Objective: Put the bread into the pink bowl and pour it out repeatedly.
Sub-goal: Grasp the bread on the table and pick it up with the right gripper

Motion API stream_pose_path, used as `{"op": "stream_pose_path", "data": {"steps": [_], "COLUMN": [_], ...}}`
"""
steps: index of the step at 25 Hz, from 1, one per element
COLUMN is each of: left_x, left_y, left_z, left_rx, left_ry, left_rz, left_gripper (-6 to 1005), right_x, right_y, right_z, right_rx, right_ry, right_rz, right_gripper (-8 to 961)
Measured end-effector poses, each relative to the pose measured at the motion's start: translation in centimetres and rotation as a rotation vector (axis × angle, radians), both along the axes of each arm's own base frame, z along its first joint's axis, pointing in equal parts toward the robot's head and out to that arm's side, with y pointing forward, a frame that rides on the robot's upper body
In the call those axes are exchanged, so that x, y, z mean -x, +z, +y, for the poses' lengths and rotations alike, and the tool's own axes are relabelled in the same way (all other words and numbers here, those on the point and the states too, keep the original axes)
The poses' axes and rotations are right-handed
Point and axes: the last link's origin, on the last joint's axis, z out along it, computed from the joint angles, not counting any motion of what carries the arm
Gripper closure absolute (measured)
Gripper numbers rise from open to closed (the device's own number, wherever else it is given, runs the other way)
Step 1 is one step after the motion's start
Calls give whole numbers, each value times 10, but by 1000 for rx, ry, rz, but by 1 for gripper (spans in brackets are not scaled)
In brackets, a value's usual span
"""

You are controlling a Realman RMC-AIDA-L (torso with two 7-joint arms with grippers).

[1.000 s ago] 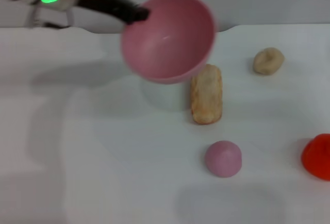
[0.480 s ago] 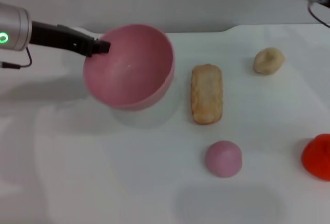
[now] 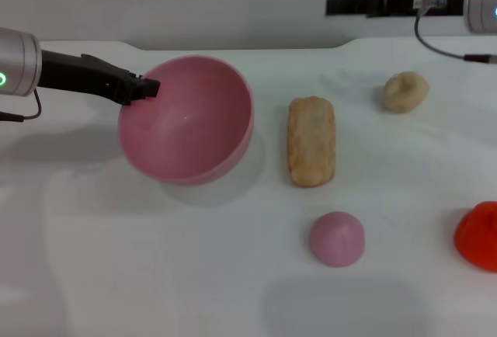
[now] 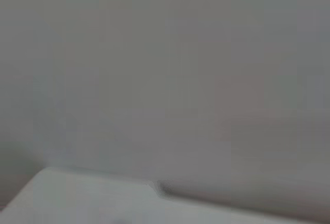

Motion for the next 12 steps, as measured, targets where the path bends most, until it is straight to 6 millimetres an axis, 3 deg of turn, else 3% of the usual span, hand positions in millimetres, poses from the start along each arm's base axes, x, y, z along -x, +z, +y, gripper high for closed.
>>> {"op": "stream_pose_path", "data": {"steps": [3,9,12], "left_x": [1,1,0], "left_y": [0,3,3], "left_z": [-1,1,1], "left_rx": [4,1,1], "left_ry": [-6,-17,-21], "left_rz": [10,20,23], "left_gripper": [941,941,941], "right_x": [0,-3,6], "right_y": [-4,-23,-33], "right_z": [-6,-9,-10], "right_rx": [88,199,229], "right_ry": [-10,-26,-8], "right_rz": [-6,-240,-290], "right_gripper": [440,439,436]}}
